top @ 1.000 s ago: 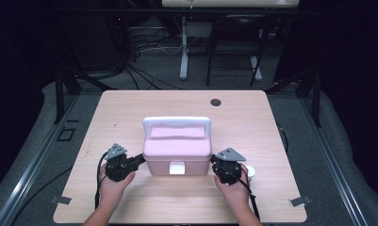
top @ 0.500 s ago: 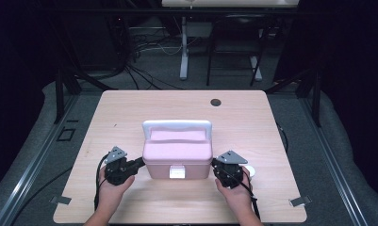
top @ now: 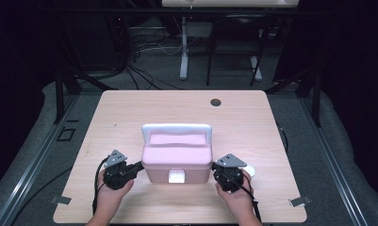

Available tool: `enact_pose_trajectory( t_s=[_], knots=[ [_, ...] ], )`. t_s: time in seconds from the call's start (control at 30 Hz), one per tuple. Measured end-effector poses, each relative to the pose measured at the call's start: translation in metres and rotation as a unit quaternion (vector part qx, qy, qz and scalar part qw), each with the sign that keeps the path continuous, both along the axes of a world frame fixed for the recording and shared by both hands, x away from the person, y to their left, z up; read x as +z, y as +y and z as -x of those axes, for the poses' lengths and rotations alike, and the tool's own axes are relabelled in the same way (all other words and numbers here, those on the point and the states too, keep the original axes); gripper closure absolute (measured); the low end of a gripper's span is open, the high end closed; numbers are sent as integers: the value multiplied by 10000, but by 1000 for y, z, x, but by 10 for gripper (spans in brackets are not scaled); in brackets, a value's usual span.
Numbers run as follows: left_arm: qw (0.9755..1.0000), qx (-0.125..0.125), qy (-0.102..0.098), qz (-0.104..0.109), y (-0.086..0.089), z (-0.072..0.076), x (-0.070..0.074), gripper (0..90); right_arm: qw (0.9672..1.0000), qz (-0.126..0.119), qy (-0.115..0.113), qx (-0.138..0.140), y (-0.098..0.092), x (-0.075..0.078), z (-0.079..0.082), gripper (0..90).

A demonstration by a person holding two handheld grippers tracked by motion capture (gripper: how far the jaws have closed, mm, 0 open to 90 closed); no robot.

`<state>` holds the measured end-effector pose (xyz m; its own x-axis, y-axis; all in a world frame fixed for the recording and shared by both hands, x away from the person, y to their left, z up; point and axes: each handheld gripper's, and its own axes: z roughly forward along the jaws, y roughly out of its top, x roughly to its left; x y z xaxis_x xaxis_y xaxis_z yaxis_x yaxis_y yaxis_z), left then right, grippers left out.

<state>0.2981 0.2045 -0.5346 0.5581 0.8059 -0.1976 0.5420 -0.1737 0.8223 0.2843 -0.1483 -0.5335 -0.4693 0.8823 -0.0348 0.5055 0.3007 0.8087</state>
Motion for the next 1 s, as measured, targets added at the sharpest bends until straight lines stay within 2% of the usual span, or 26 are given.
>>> enact_pose_trajectory(
  t_s=[0.77,0.87,1.0],
  knots=[
    [9999,-89,82,33,1,18,1,898,9999,15,86,141,-2,2,22,900],
    [9998,-117,138,26,2,21,1,899,9998,34,91,158,-3,2,25,900],
    [9999,-112,97,38,1,24,1,899,9998,31,90,158,-3,2,27,900]
  ],
)
